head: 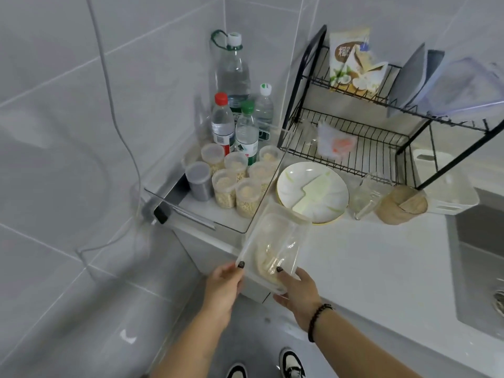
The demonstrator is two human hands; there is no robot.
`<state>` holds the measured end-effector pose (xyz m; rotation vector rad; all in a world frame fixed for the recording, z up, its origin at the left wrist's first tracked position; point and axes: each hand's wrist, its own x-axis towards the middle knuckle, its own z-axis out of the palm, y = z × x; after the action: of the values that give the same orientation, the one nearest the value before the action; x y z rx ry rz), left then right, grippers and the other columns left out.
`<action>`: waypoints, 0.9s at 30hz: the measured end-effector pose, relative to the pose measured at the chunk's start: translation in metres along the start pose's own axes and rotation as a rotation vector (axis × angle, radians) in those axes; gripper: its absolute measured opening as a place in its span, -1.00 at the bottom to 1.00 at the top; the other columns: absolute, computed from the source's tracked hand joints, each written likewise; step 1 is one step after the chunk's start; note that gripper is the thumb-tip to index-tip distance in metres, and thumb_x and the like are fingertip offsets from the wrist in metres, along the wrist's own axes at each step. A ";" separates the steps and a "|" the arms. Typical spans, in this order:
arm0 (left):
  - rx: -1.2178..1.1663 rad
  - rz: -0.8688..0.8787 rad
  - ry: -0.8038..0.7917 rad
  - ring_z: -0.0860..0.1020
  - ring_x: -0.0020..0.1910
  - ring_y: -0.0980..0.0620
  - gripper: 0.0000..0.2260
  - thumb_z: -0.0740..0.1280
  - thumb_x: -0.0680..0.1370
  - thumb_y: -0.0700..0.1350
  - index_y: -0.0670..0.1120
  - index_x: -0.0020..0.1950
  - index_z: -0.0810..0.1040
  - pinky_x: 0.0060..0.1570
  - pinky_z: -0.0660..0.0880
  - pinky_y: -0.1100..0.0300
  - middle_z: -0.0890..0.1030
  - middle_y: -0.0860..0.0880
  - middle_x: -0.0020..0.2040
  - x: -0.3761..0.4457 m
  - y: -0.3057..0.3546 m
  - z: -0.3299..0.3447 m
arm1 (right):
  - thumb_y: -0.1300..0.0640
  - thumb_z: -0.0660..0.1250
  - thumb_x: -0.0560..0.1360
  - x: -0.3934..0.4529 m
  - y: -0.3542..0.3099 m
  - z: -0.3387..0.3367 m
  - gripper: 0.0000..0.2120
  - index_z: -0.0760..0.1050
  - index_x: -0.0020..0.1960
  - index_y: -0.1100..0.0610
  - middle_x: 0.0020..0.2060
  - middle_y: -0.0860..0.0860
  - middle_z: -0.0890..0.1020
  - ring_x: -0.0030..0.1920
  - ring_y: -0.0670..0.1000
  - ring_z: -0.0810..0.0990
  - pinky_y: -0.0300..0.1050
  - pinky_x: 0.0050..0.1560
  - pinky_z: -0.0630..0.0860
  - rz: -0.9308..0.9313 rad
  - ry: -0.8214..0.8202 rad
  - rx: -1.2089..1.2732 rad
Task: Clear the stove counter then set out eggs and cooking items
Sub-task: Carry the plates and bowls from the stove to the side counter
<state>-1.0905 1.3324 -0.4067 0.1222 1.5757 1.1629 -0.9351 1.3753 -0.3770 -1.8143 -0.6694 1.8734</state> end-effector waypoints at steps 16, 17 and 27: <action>0.241 -0.141 -0.109 0.64 -0.06 0.03 -0.86 0.38 0.54 -0.07 -0.09 0.04 0.57 -0.19 0.48 0.17 0.68 -0.05 -0.02 -0.011 0.003 0.016 | 0.21 0.33 0.51 -0.006 -0.030 -0.069 -0.76 0.61 0.12 0.00 -0.11 0.04 0.68 -0.15 0.06 0.60 -0.04 -0.16 0.59 -0.144 0.063 -0.271; 0.246 -0.132 -0.113 0.64 -0.07 0.01 -0.86 0.38 0.54 -0.06 -0.10 0.03 0.56 -0.19 0.49 0.17 0.67 -0.08 0.00 -0.011 0.005 0.020 | 0.21 0.34 0.50 0.000 -0.037 -0.076 -0.74 0.62 0.15 0.02 -0.11 0.04 0.69 -0.16 0.06 0.61 -0.02 -0.15 0.60 -0.144 0.059 -0.324; 0.286 -0.149 -0.165 0.70 -0.19 -0.09 -0.80 0.28 0.61 -0.07 -0.21 0.06 0.44 -0.22 0.59 0.12 0.66 -0.16 -0.10 -0.020 0.013 0.071 | 0.29 0.25 0.48 0.051 -0.105 -0.084 -0.61 0.54 0.27 0.07 0.20 0.01 0.59 0.10 0.04 0.57 -0.15 0.05 0.53 -0.297 0.029 -0.794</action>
<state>-1.0334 1.3692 -0.3765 0.2770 1.5674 0.7876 -0.8551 1.4919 -0.3536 -2.0056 -1.7457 1.4724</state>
